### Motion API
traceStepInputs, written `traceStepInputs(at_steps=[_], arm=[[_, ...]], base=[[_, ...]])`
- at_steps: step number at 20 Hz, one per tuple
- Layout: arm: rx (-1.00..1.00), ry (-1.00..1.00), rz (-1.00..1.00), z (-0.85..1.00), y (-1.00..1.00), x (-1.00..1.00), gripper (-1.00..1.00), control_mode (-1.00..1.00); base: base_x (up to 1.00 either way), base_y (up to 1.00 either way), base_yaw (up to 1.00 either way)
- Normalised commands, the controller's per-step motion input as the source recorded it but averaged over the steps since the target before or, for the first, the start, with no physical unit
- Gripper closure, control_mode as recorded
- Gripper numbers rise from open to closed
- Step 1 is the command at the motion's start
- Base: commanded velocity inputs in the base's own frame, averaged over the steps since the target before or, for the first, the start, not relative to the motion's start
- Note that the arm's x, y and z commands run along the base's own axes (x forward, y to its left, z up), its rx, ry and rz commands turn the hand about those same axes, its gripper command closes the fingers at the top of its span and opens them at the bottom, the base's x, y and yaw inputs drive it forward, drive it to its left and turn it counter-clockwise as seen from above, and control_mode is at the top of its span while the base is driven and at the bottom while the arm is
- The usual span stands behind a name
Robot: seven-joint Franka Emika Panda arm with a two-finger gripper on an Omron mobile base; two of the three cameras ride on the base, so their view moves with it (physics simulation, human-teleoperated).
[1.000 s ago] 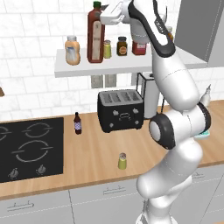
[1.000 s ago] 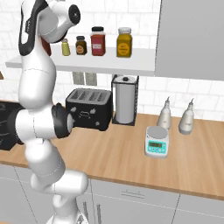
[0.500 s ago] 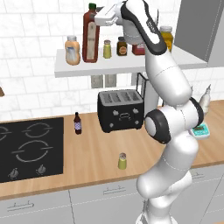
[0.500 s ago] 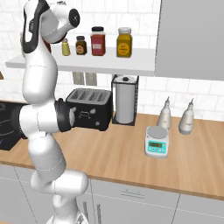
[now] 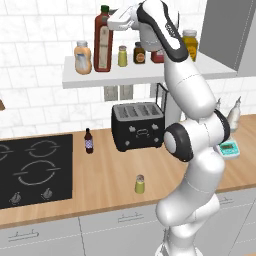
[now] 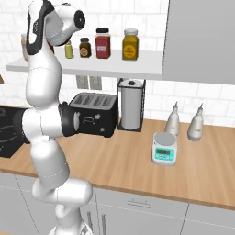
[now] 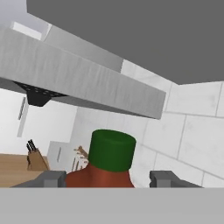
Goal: Put the shaker and condiment bottle from the counter next to their counterparts in the cabinet.
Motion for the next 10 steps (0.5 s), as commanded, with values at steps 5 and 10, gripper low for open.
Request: traceStepInputs(at_steps=[5,10], arm=[[0.0,0.0,0.0,-0.34,0.14,0.14,1.0,-1.0],[0.0,0.0,0.0,-0.39,0.24,0.06,-1.0,-1.0]], base=[[0.0,0.0,0.0],[0.0,0.0,0.0]])
